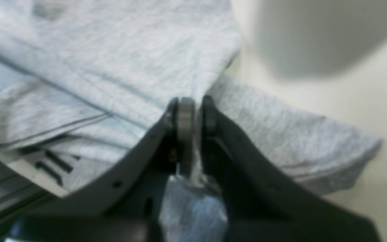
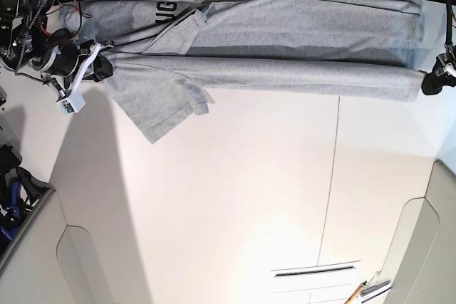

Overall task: Fold the T-shirt properly
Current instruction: 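Fold the hem over toward the shoulder edge with both grippers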

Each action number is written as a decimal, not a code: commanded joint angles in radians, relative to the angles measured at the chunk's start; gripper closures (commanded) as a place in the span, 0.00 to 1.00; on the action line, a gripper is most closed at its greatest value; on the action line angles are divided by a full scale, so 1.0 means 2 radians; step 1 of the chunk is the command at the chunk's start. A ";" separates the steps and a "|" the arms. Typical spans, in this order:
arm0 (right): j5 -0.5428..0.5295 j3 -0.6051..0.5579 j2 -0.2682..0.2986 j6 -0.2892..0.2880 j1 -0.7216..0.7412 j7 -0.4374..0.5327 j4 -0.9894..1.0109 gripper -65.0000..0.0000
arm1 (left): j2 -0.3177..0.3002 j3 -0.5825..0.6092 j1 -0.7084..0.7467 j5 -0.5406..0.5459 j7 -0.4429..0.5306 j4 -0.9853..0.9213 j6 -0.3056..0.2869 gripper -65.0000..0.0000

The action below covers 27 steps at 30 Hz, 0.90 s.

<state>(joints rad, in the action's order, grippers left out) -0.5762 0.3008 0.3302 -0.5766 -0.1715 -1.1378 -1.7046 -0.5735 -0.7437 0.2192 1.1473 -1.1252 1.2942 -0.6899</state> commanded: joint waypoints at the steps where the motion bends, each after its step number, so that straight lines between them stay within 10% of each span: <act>1: -0.002 0.004 0.008 0.003 0.005 0.006 -0.009 1.00 | -0.014 -0.004 -0.001 0.012 0.010 0.008 -0.004 1.00; 5: -0.009 0.004 0.008 0.003 0.005 0.006 -0.009 0.66 | -0.014 -0.004 -0.001 0.023 -0.015 0.008 -0.004 0.77; 8: -0.009 0.004 0.008 0.003 0.007 0.008 -0.017 0.62 | -0.014 -0.004 -0.001 0.043 -0.023 0.008 -0.004 0.60; 18: 0.035 0.004 0.008 0.003 0.030 0.100 -0.122 0.62 | -0.014 -0.004 -0.002 0.079 -0.023 0.008 -0.004 0.60; 27: 0.063 -0.001 0.008 0.006 0.112 0.136 0.014 0.43 | -0.014 -0.004 -0.002 0.079 -0.022 0.008 -0.004 0.60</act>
<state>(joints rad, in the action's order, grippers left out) -0.4385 0.2951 0.3325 -0.5640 0.0353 -0.8925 -1.6569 -0.5739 -0.7437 0.2214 1.2770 -1.1816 1.2942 -0.6895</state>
